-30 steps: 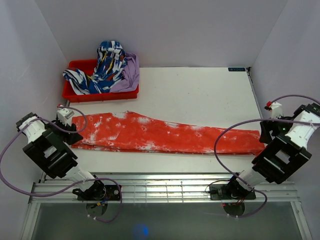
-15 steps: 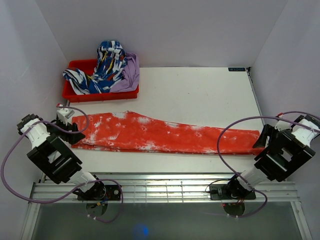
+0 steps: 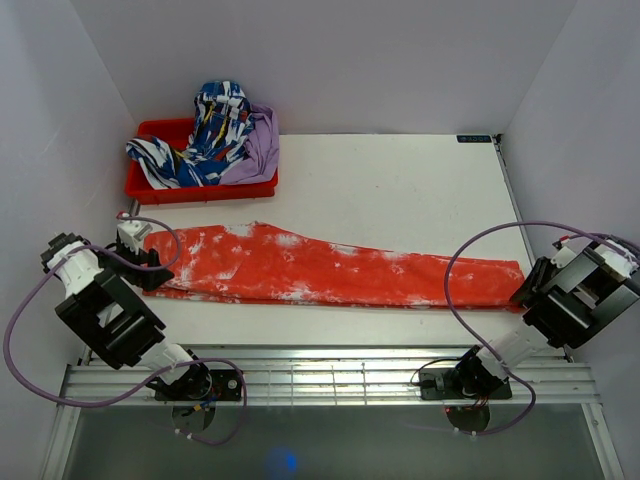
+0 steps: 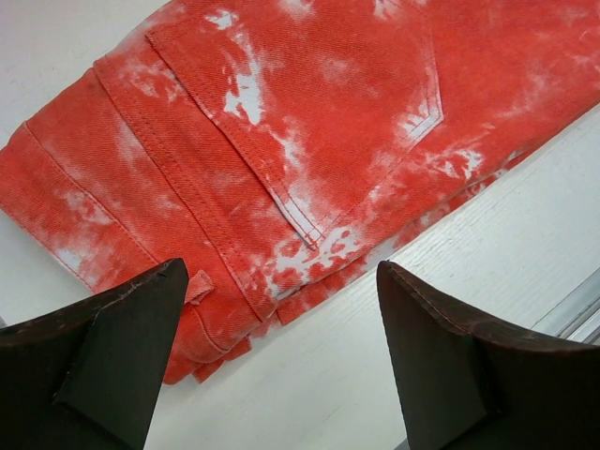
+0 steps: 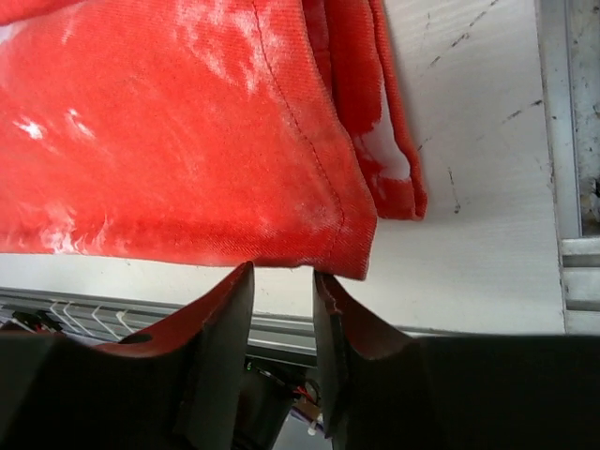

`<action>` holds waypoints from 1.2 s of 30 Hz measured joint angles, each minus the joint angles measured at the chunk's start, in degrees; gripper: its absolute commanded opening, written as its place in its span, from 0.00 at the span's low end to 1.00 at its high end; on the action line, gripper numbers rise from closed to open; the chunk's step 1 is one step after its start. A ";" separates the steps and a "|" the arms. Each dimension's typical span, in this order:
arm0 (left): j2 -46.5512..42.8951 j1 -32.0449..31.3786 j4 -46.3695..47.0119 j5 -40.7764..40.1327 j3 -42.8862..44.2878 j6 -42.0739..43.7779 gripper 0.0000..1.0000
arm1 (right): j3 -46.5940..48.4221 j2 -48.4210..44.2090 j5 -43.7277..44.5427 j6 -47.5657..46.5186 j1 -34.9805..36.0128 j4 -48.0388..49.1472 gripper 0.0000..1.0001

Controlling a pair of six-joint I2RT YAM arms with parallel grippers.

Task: Fold and stack the trousers
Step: Fold the trousers

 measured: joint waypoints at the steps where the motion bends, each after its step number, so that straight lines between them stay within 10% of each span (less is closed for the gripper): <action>1: 0.04 0.00 0.59 -0.04 -0.15 -0.48 0.93 | 0.02 0.39 -0.31 0.37 0.00 0.15 0.31; 5: 0.15 0.00 2.64 -0.26 -0.26 -2.29 0.92 | 0.07 1.57 -1.05 1.03 0.02 0.22 0.08; 12: 0.26 0.00 5.33 -0.39 -1.79 -4.13 0.92 | 3.26 1.07 -3.08 -0.20 0.39 -3.32 0.08; 14: 0.35 0.00 5.51 -0.39 -2.14 -4.39 0.92 | 4.20 -0.11 -3.89 -0.87 0.55 -4.22 0.24; 16: 0.37 0.00 6.03 -0.42 -2.56 -4.55 0.92 | 4.55 -2.05 -3.74 -0.74 0.46 -4.72 0.91; 30: 0.37 0.00 6.67 -0.37 -2.99 -4.59 0.92 | 3.54 -0.94 0.59 1.14 -0.26 -0.87 1.00; 35: 0.37 0.00 6.80 -0.39 -3.21 -4.59 0.92 | 2.29 0.94 0.94 2.32 -0.26 0.81 0.73; 36: 0.37 0.00 6.88 -0.39 -3.39 -4.57 0.92 | 2.21 1.11 0.92 2.56 -0.26 0.98 0.49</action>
